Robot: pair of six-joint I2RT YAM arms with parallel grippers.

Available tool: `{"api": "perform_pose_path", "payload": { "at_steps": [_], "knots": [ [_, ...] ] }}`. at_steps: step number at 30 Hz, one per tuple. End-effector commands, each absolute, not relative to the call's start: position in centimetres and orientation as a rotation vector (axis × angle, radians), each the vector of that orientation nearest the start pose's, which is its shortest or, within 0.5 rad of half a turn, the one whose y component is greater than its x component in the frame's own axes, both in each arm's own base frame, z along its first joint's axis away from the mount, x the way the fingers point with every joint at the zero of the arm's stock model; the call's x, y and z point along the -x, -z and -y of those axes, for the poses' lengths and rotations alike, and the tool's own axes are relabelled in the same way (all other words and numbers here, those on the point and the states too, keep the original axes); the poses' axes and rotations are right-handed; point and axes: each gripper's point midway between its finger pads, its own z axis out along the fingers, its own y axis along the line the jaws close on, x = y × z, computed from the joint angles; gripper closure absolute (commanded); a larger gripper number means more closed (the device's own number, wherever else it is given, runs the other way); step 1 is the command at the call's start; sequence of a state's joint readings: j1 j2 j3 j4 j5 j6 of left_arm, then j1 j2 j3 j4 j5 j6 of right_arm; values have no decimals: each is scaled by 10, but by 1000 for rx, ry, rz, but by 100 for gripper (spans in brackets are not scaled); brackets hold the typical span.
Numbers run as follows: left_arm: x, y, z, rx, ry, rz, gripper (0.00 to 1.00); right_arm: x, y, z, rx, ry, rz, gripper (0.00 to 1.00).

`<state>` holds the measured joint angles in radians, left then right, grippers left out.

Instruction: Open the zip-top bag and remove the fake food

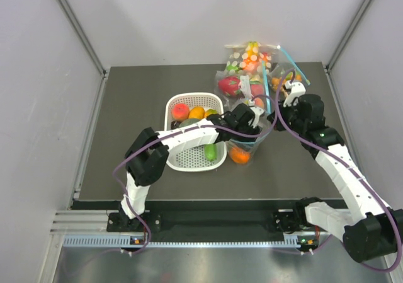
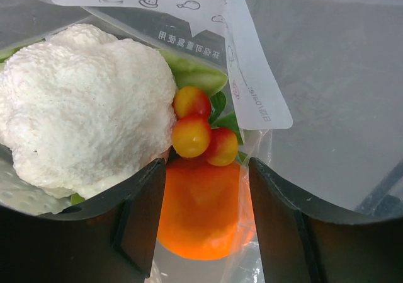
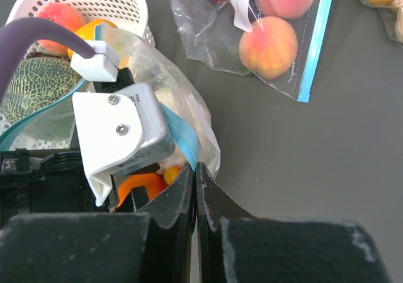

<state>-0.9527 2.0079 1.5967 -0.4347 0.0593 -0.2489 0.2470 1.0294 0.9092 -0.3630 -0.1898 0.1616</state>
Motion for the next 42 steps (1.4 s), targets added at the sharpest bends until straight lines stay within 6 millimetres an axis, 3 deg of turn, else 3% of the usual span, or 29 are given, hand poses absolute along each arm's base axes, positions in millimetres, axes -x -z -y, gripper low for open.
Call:
{"api": "perform_pose_path", "payload": {
  "at_steps": [1, 13, 17, 21, 23, 25, 38, 42],
  "knots": [
    [-287, -94, 441, -846, 633, -2326, 39, -311, -234, -128, 229, -480, -2009, 100],
    [-301, -79, 449, -796, 603, -2313, 37, -311, -230, -128, 233, -476, -2017, 100],
    [-302, -74, 451, -792, 600, -2316, 51, -311, -231, -128, 234, -476, -2013, 100],
    [-306, -70, 447, -791, 564, -2316, 80, -311, -229, -128, 233, -476, -2017, 100],
    [-304, -70, 445, -798, 554, -2327, 89, -311, -229, -128, 235, -475, -2017, 100],
    [-304, -77, 439, -803, 531, -2332, 100, -311, -228, -128, 237, -473, -2021, 100],
    [-292, -179, 428, -763, 655, -2172, 100, -317, -222, -123, 222, -434, -2041, 100],
    [-290, -198, 426, -752, 678, -2126, 100, -318, -223, -123, 219, -433, -2038, 100]
  ]
}}
